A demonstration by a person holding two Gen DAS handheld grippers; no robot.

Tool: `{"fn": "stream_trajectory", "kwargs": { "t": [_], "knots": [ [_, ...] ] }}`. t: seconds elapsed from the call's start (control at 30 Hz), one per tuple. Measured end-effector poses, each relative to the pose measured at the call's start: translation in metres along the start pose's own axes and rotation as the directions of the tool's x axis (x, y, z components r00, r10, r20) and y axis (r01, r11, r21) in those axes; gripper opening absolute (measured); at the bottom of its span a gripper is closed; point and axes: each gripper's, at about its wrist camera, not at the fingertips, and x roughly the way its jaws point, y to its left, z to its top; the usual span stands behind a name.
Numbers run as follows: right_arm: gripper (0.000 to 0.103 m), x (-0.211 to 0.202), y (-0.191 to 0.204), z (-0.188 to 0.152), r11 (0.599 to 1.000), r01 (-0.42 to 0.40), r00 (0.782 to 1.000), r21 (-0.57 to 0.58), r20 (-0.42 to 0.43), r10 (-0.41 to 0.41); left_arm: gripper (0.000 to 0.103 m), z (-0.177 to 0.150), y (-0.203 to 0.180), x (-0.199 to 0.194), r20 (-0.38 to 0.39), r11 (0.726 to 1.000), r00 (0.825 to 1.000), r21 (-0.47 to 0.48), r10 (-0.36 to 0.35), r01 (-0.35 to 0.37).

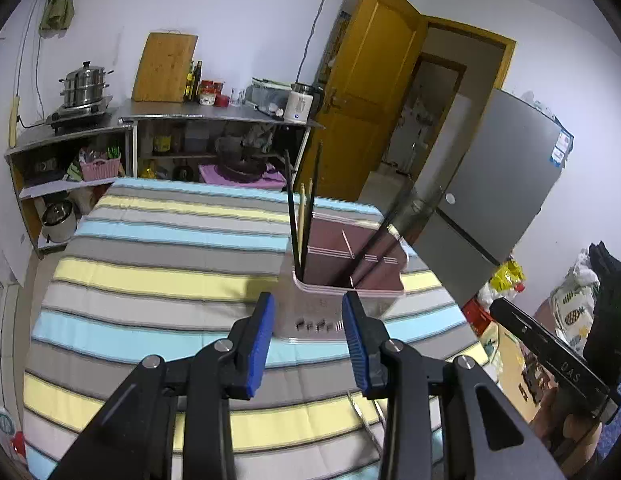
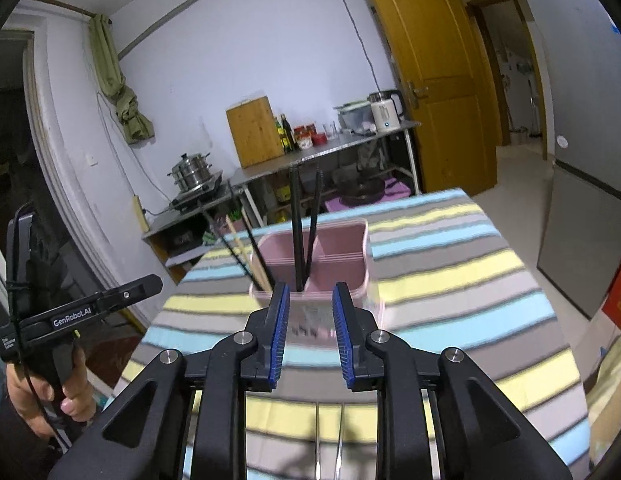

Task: Organize utensils
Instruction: 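Withdraw both tools and move them toward the metal chopsticks on the cloth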

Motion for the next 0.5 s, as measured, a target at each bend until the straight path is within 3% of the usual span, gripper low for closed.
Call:
{"fn": "stream_trajectory", "kwargs": {
  "t": [0.23,0.5],
  "knots": [
    [0.023,-0.016,-0.001,-0.032,1.000,0.003,0.999,-0.012,-0.048,-0.003,0.037,-0.045,-0.014,-0.007,-0.059,1.000,0.998,0.024,-0.013,0.015],
    [0.023,-0.026,0.002,-0.055,0.999,0.014,0.997,-0.045,-0.081,-0.017,0.037,-0.072,-0.024,-0.013,-0.089,0.999,0.996,0.023,-0.019,0.022]
  ]
}}
